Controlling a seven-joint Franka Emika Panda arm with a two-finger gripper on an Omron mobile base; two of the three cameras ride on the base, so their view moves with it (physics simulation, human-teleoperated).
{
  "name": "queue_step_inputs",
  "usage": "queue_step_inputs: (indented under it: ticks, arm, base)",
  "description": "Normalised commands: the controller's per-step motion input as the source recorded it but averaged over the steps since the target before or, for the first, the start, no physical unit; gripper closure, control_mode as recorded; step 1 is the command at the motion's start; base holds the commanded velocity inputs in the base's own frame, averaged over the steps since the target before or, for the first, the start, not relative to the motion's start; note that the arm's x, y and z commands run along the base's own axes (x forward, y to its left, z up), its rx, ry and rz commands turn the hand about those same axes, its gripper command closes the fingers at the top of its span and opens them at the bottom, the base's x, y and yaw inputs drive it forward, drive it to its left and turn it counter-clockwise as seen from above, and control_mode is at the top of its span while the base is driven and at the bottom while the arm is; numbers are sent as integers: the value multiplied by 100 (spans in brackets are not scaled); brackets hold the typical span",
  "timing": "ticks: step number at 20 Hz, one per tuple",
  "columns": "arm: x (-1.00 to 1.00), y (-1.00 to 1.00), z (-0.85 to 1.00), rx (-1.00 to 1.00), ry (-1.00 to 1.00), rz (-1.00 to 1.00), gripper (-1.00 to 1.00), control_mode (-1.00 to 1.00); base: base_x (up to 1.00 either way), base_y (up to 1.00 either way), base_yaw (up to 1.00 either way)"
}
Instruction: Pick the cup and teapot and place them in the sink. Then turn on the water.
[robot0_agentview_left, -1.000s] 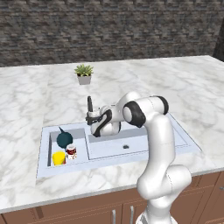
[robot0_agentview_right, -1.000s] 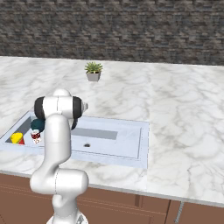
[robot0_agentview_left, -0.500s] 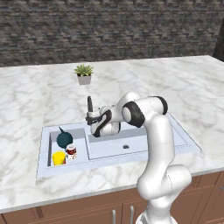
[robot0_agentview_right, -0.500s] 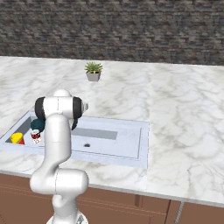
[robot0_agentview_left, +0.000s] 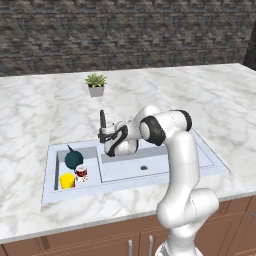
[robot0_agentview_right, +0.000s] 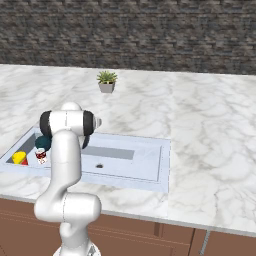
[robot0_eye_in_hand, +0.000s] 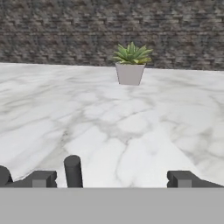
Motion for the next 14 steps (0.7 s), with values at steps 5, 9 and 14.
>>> queue_step_inputs:
  ticks: [5, 9, 14]
  arm:
    - [0, -19, 0, 0, 0, 0, -100, -100]
    - [0, -19, 0, 1, 0, 0, -100, -100]
    - [1, -11, 0, 0, 0, -1, -100, -100]
  base:
    - [0, 0, 0]
    - [0, 0, 0]
    - [0, 0, 0]
